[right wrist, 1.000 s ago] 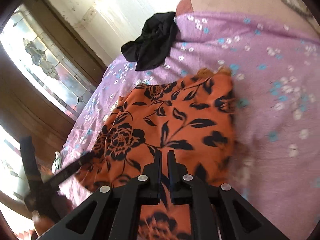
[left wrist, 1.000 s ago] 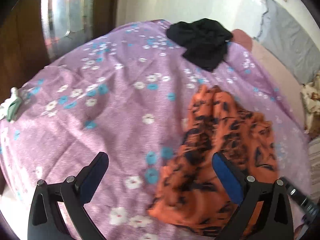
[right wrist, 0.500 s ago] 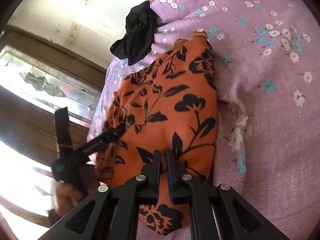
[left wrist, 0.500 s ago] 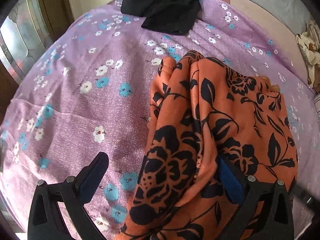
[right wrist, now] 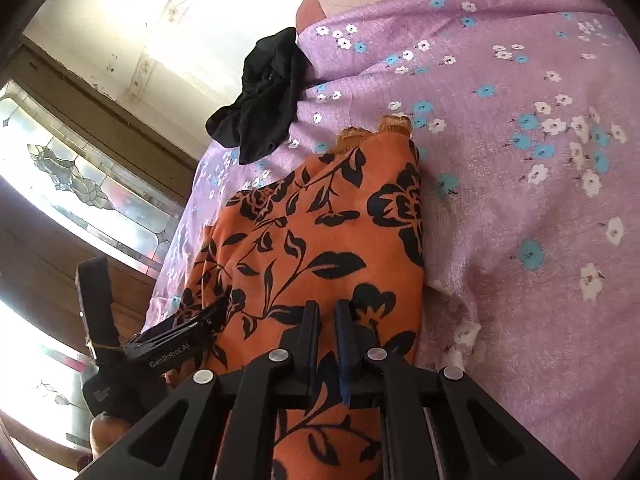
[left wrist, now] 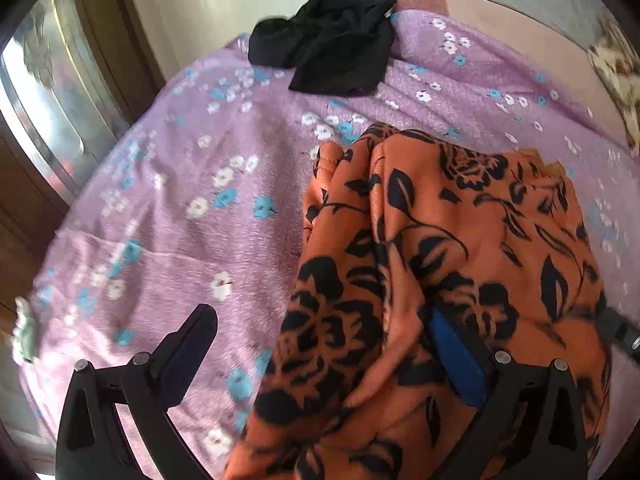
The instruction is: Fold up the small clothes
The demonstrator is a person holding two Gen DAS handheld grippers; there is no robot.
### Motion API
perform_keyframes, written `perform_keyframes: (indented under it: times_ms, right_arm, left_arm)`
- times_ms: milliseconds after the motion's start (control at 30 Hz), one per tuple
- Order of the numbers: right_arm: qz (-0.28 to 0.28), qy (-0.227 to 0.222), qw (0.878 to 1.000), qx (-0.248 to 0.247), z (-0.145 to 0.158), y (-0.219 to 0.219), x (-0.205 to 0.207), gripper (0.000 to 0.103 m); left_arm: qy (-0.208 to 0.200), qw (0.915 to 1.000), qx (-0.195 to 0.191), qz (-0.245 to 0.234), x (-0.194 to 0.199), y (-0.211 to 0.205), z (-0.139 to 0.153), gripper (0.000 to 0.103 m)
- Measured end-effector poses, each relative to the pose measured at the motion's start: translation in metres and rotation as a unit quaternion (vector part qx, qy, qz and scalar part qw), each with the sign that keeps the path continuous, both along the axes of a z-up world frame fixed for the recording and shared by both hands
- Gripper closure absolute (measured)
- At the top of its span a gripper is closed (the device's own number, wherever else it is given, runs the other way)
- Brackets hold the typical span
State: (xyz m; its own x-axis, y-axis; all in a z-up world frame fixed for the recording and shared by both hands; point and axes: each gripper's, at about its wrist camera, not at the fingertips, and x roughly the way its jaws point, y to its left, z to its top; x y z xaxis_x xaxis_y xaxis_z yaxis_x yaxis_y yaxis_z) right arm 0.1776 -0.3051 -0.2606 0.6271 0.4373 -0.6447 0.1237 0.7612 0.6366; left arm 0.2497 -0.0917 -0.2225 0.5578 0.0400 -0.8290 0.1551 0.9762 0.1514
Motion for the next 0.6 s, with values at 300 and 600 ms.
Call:
perform_keyframes:
  times_ms: [300,600]
  right_arm:
    - [0.050,0.009,0.998,-0.027,-0.002,0.023,-0.021,0.089]
    - [0.063,0.010,0.998,-0.008,-0.013,0.018,-0.017,0.089]
  left_arm:
    - [0.004,0.9999,-0.015,0.004,-0.013,0.009,-0.003,0.000]
    - [-0.004,1.0000,-0.004,-0.003,-0.012,0.005,-0.009,0.000]
